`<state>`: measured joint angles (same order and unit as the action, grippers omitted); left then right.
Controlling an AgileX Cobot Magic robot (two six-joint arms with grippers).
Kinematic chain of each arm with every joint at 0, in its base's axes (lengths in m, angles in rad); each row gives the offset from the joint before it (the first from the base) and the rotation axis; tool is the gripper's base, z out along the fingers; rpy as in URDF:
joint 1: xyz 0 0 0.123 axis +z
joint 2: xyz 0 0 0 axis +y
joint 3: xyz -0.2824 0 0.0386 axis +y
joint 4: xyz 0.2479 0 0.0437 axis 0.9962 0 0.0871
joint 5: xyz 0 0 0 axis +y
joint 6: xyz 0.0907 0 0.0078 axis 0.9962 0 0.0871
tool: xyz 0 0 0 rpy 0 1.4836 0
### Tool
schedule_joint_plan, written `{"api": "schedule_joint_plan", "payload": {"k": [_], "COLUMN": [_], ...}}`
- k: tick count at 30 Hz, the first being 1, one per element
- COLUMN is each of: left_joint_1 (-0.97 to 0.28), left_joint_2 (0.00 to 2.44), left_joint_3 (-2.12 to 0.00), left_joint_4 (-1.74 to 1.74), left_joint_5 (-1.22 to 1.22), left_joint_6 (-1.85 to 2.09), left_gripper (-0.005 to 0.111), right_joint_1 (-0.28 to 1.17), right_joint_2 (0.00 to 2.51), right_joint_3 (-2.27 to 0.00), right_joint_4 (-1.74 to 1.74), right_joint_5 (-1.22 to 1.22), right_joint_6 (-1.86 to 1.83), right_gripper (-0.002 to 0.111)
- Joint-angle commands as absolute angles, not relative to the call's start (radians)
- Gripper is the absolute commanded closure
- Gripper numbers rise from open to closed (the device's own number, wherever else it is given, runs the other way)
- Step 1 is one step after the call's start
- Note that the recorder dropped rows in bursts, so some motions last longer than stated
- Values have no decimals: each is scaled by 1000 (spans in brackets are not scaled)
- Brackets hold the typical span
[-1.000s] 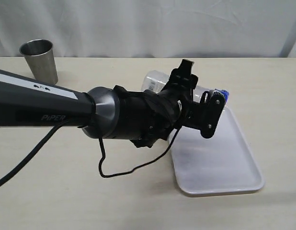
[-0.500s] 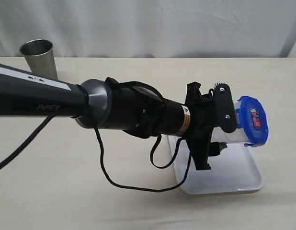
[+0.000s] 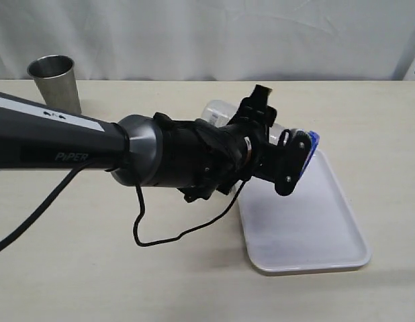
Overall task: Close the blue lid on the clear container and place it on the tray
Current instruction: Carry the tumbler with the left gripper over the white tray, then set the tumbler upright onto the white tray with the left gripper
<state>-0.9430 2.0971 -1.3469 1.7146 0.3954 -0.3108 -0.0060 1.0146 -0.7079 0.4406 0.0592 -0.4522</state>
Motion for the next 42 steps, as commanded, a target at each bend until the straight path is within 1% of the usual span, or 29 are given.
{"api": "schedule_joint_plan", "payload": {"k": [1,7,17,21,24,27,32,36,42], "left_joint_1": [-971,-976,-977,-977,-977,-972,-913,-859,-749], "left_joint_2": [2098,2098,2098,2098,2098,2098,2098,2098,2102], "left_joint_3": [-1368,-1368,-1368,-1368,-1368,-1368,-1369,-1380,-1380], "left_joint_4": [1744,1744,1744,1744,1744,1744,1744,1639,1277], "left_joint_5": [480,530,534,533,482,364,-42,-252,-667], "left_joint_6": [-25,131,113,-22,-316,-608,-884,-916,-758], "left_gripper": [107,107,107,107,107,107,107,107,107], "right_joint_1": [-8,-8,-8,-8,-8,-8,-8,-8,-8], "right_joint_2": [1016,1016,1016,1016,1016,1016,1016,1016,1016], "right_joint_3": [-702,-702,-702,-702,-702,-702,-702,-702,-702], "right_joint_4": [441,441,441,441,441,441,441,441,441], "right_joint_5": [54,54,73,77,77,77,81,81,101], "right_joint_6": [-451,-451,-451,-451,-451,-451,-451,-452,-455], "right_gripper": [104,104,104,104,104,104,104,104,104]}}
